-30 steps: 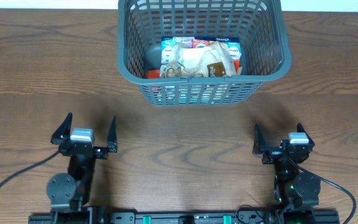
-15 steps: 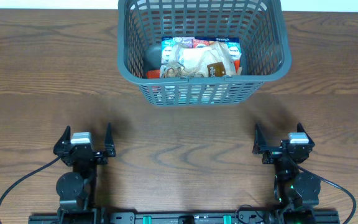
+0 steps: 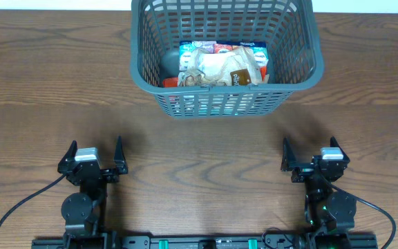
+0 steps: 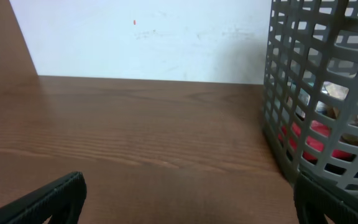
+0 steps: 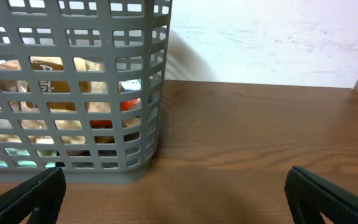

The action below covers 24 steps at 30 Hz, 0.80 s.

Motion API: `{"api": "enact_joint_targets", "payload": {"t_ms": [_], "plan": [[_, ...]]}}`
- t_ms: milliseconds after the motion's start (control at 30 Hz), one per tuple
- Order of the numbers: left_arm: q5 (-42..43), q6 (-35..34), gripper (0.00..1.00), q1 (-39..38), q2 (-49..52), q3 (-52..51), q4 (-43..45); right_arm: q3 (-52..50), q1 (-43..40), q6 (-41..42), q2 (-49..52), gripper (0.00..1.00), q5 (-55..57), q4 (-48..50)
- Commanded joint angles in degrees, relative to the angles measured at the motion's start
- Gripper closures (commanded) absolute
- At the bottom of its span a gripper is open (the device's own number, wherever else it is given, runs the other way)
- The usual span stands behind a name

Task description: Pack container

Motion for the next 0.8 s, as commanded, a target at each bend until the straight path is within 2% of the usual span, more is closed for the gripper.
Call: {"api": "enact_joint_targets", "payload": {"t_ms": [0,167,300,767], "plan": [[0.04,-0.7,0.01,-0.13,-0.5,-0.98,-2.58,-0.39,0.22,0.76,-0.39,0.01,0.55,0.09],[2.82,-0.33,0.01,-0.24,-0.5,-0.96,-2.38,-0.39,0.22,0.76,-0.39,0.01,0.55,0.09],[6.97,2.56,0.01,-0.24,-0.44,-0.96,-1.99,-0.39,0.22,0.76,-0.39,0.01,0.55,0.09],[6.97,2.54,0.01,-0.22,0.52,-0.96,-1.92,-0.39,0.22,0.76,-0.39,0.01,0.55,0.09]]}}
